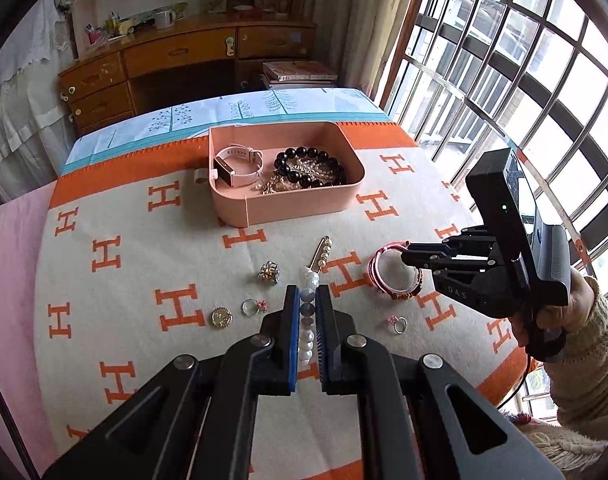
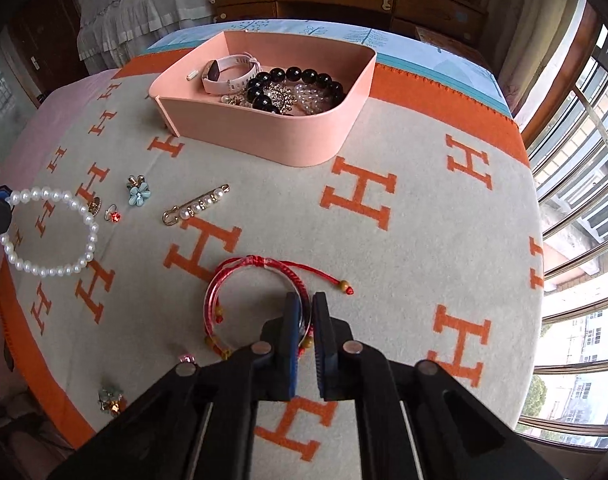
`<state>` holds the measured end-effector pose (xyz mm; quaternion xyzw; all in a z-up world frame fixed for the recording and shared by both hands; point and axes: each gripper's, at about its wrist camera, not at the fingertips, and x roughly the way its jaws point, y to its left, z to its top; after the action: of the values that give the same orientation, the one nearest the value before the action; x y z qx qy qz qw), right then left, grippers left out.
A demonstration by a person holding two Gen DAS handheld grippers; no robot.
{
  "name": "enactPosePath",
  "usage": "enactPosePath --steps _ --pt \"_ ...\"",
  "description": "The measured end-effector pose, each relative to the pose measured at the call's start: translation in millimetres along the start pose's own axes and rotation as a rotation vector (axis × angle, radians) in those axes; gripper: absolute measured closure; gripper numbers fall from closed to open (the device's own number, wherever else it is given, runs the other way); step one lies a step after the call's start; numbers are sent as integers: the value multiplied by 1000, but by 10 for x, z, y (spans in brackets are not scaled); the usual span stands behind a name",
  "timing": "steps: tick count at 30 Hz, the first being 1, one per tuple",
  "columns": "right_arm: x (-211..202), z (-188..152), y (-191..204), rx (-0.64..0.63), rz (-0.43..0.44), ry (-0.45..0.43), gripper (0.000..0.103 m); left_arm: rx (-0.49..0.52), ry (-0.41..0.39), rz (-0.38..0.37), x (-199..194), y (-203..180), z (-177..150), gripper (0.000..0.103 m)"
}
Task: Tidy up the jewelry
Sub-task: 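Drop the pearl bracelet and red string bracelet into the pink tray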
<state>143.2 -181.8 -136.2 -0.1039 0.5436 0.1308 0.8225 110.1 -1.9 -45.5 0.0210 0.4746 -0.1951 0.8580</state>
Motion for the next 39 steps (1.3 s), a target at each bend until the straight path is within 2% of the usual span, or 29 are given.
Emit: enactPosePath --steps 6,10,16,20,29,31,33,37,39 --pt "-451 257 -75 53 30 -133 97 33 -83 36 -181 -26 406 98" --pt "-696 529 -157 113 12 -229 97 28 -138 46 -236 -5 729 98" --pt "-749 959 -309 243 49 -296 97 -32 -180 27 -125 112 1156 98" --pt "-589 1177 -326 289 61 -305 97 -64 -156 27 170 218 1326 98" --pt "15 1395 -305 304 67 -216 96 -70 -26 79 1044 403 1339 97" --pt "114 1416 -294 288 54 -198 96 -67 -4 112 1185 454 1312 93" --pt "193 1405 -298 286 39 -179 94 -70 -1 143 1258 498 1288 80" --pt "234 1349 -342 305 39 -179 89 -72 -5 185 1254 559 1248 74" --pt "221 1318 -354 312 43 -182 87 -74 -27 204 1189 580 1227 56"
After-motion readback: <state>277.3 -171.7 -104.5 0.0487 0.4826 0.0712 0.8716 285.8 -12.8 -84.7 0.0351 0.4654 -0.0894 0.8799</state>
